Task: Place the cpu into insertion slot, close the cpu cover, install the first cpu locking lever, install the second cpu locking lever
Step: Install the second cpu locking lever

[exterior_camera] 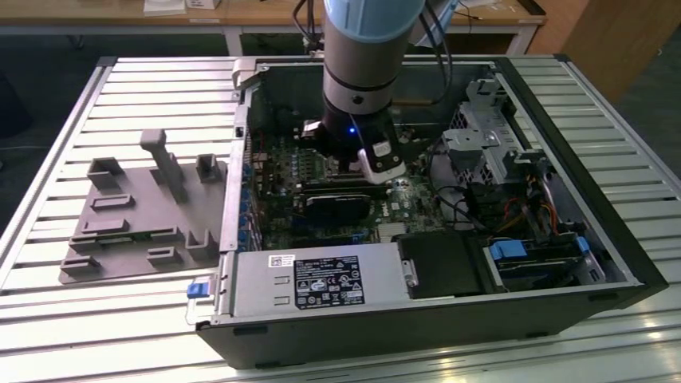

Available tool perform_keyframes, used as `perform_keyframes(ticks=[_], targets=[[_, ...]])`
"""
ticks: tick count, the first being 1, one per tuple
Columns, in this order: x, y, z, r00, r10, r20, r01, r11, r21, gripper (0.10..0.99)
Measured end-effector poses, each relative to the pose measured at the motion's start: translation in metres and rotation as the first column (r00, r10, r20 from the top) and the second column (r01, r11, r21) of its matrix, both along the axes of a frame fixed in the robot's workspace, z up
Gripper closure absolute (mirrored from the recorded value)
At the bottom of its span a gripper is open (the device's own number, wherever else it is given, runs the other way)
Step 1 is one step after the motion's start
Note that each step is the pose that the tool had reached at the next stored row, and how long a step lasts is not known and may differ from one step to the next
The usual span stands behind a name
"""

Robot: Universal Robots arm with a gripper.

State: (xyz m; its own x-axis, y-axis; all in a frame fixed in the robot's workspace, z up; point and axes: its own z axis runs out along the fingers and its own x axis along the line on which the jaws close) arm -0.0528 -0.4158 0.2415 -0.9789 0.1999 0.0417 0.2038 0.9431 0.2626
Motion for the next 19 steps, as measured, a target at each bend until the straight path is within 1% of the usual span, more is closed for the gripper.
perform_keyframes(ticks=[4, 8, 11, 13, 19], targets=[[0.0, 0.0, -0.0062, 0.9999, 0.013, 0.0009, -0.013, 0.9999, -0.001, 0.984], [0.0, 0.0003, -0.0119, 0.9993, 0.038, 0.0053, -0.038, 0.9993, -0.001, 0.984], [-0.0004, 0.0004, -0.0159, 0.999, 0.043, 0.0082, -0.043, 0.9991, -0.001, 0.984], [-0.0013, 0.0004, -0.0183, 0.999, 0.043, 0.0087, -0.043, 0.9991, -0.001, 0.984], [-0.0078, 0.0006, -0.0242, 0.9991, 0.042, 0.0088, -0.042, 0.9991, -0.001, 0.984]])
